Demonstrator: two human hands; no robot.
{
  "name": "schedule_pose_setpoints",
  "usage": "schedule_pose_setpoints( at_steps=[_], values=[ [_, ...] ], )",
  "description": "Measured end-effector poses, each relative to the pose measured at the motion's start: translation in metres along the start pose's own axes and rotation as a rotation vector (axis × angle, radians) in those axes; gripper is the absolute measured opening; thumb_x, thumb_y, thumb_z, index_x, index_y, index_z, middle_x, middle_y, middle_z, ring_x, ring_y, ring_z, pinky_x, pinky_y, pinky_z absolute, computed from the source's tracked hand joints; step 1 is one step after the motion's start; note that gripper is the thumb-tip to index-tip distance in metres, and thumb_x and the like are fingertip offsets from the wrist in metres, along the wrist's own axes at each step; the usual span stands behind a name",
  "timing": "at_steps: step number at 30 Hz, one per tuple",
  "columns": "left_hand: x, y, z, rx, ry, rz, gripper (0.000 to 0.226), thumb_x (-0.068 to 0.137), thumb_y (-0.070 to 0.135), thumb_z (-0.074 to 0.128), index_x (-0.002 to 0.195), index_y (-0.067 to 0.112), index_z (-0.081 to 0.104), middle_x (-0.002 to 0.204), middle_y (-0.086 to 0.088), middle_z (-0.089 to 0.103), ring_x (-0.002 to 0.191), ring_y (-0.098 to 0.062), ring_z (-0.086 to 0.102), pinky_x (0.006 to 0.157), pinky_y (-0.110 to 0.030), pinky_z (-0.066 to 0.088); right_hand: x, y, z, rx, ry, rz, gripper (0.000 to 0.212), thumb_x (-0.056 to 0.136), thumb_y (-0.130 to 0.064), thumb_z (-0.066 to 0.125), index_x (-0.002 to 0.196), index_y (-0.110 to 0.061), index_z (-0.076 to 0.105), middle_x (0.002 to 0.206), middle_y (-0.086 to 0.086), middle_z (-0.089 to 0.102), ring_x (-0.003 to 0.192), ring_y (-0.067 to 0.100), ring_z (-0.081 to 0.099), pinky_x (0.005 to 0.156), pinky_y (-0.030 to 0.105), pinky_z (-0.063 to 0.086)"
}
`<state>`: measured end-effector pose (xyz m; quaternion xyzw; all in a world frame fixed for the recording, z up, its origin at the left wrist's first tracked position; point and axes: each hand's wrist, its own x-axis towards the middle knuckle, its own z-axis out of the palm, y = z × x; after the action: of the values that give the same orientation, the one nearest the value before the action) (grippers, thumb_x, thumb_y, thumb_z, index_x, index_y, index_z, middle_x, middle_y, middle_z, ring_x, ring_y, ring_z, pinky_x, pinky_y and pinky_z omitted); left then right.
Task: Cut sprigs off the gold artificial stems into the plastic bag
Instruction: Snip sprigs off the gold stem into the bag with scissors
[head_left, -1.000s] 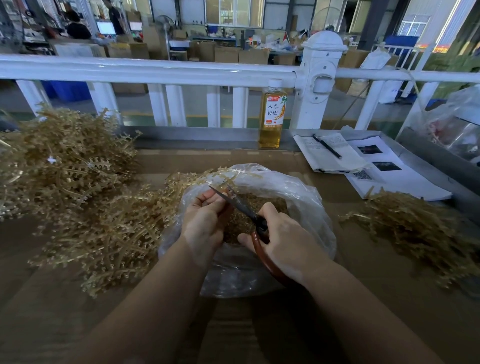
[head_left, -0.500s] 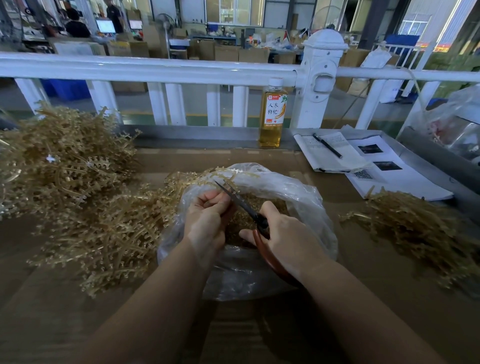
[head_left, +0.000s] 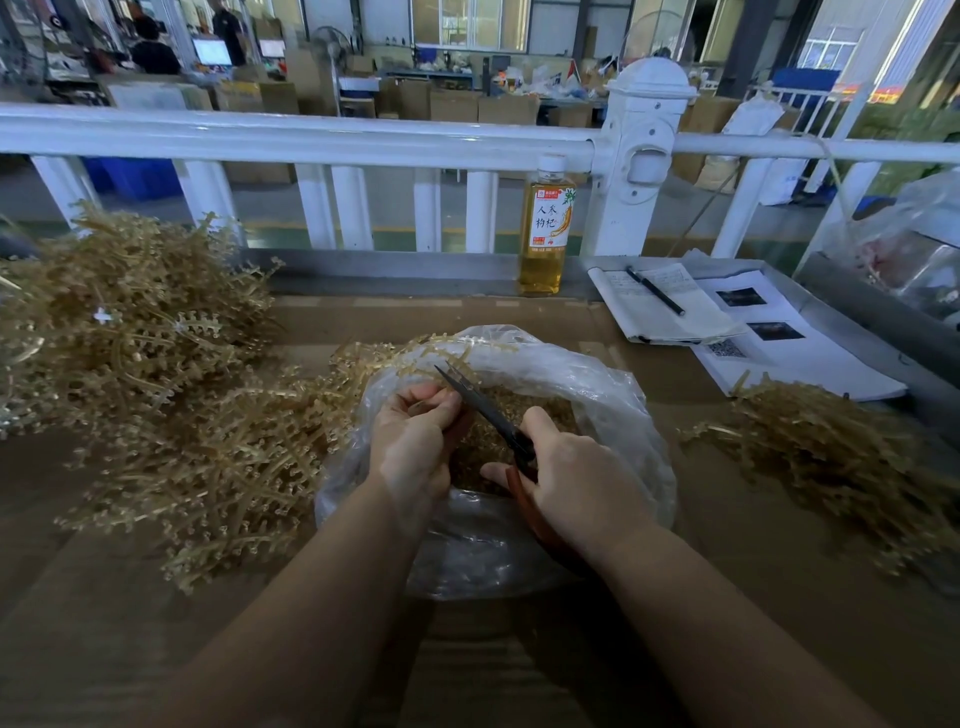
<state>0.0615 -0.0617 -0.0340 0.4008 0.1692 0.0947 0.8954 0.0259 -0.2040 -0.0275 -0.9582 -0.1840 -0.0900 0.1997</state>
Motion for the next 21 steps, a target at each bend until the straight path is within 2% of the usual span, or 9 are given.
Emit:
schedule_pose_setpoints(
  at_steps=[4, 9, 13, 16, 21],
  values=[
    [0.0004, 0.0013, -0.0014, 0.012, -0.014, -0.002, 0.029, 0.086, -0.014, 0.051, 0.077, 0.013, 0.047, 0.072, -0.004, 0.057, 0.064, -0.011, 0.063, 0.055, -0.020, 0.055, 0.0002, 0.0013, 0.0020, 0.009, 0.003, 0.006, 0.043, 0.088, -0.064, 0.048, 0.104, -0.026, 0.038, 0.090, -0.001, 0.064, 0.084, 0.020, 0.063, 0.069, 0.031, 0.047],
    [-0.0021, -0.0019, -0.0033, 0.098, -0.083, 0.027, 0.027, 0.086, -0.012, 0.052, 0.076, 0.012, 0.052, 0.072, -0.003, 0.061, 0.067, -0.013, 0.064, 0.060, -0.022, 0.056, 0.0011, 0.0001, 0.0041, 0.005, 0.036, 0.007, 0.042, 0.087, -0.065, 0.047, 0.100, -0.028, 0.033, 0.092, -0.001, 0.060, 0.083, 0.018, 0.058, 0.065, 0.028, 0.038],
    [-0.0029, -0.0007, -0.0046, 0.115, -0.106, 0.001, 0.026, 0.086, -0.012, 0.053, 0.076, 0.012, 0.052, 0.072, -0.004, 0.064, 0.062, -0.012, 0.066, 0.062, -0.025, 0.058, 0.0028, -0.0007, 0.0035, 0.036, 0.019, 0.013, 0.042, 0.087, -0.064, 0.048, 0.101, -0.027, 0.036, 0.094, 0.001, 0.061, 0.086, 0.020, 0.060, 0.071, 0.032, 0.048],
    [-0.0036, -0.0002, -0.0046, 0.104, -0.117, -0.002, 0.028, 0.086, -0.014, 0.051, 0.076, 0.012, 0.052, 0.072, -0.005, 0.063, 0.061, -0.013, 0.066, 0.059, -0.024, 0.057, 0.0026, -0.0008, 0.0035, 0.044, 0.014, 0.018, 0.044, 0.087, -0.065, 0.048, 0.103, -0.026, 0.037, 0.095, 0.001, 0.061, 0.088, 0.021, 0.060, 0.074, 0.034, 0.050],
    [-0.0044, 0.0002, -0.0047, 0.085, -0.125, -0.022, 0.028, 0.086, -0.013, 0.052, 0.076, 0.013, 0.051, 0.075, -0.006, 0.063, 0.066, -0.016, 0.066, 0.060, -0.027, 0.058, 0.0029, 0.0000, 0.0037, 0.019, 0.012, -0.002, 0.040, 0.088, -0.064, 0.046, 0.099, -0.028, 0.031, 0.090, 0.001, 0.062, 0.082, 0.021, 0.061, 0.066, 0.029, 0.043]
  ],
)
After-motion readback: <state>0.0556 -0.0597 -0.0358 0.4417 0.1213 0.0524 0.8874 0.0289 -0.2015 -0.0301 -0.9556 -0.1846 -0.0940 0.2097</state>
